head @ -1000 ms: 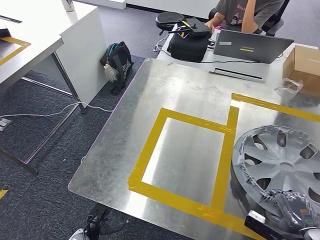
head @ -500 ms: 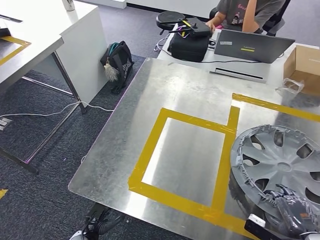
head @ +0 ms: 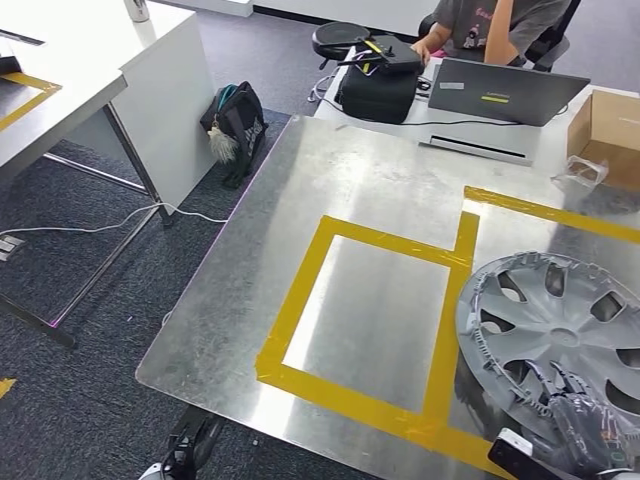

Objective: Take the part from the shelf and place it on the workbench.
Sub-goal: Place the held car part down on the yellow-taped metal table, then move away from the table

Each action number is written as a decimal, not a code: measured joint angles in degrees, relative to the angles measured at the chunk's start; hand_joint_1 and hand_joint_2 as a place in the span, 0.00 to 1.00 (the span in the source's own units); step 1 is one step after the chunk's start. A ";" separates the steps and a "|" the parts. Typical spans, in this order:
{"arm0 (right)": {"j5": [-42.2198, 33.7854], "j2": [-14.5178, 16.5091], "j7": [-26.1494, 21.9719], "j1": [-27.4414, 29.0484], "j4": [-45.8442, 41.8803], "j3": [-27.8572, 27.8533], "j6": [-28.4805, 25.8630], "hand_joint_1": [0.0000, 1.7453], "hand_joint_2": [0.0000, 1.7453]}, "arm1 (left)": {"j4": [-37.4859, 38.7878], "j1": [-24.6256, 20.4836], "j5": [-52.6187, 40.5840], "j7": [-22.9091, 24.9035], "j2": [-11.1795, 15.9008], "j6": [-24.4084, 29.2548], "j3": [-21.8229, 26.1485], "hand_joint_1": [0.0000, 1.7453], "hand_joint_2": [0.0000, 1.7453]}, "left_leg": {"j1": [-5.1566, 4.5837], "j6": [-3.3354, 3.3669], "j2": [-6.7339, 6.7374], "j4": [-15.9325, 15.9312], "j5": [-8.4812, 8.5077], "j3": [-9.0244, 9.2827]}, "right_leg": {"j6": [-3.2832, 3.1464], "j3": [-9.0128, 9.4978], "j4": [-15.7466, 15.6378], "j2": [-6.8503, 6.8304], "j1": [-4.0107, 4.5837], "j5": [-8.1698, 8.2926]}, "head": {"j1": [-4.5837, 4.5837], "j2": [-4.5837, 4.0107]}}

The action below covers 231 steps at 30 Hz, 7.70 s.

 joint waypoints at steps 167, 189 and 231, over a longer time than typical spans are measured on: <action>-23.94 49.44 -34.30 -8.57 41.60 -30.72 -4.50 0.00 0.00 | 1.92 8.82 4.73 -10.68 2.96 2.95 13.45 0.00 0.00 | 1.53 -4.61 2.57 3.65 -1.22 2.82 | -2.40 -5.97 -0.96 -5.97 0.30 6.67 | -0.54 0.00; -22.71 44.93 -30.67 -21.48 72.50 -42.64 -2.85 0.00 0.00 | 1.99 10.44 2.91 -9.41 0.51 3.77 13.62 0.00 0.00 | -0.10 -1.98 -4.12 -1.40 -0.26 0.46 | -2.18 -2.07 -0.67 1.15 -0.57 3.67 | -0.37 0.00; -8.13 44.14 -32.57 -24.56 77.80 -54.98 -1.72 0.00 0.00 | 1.99 10.99 -2.54 -10.15 -0.37 3.44 16.98 0.00 0.00 | -1.00 -0.52 5.22 0.06 2.45 -3.79 | -0.83 5.88 -1.32 -6.86 0.58 -3.97 | -0.84 0.00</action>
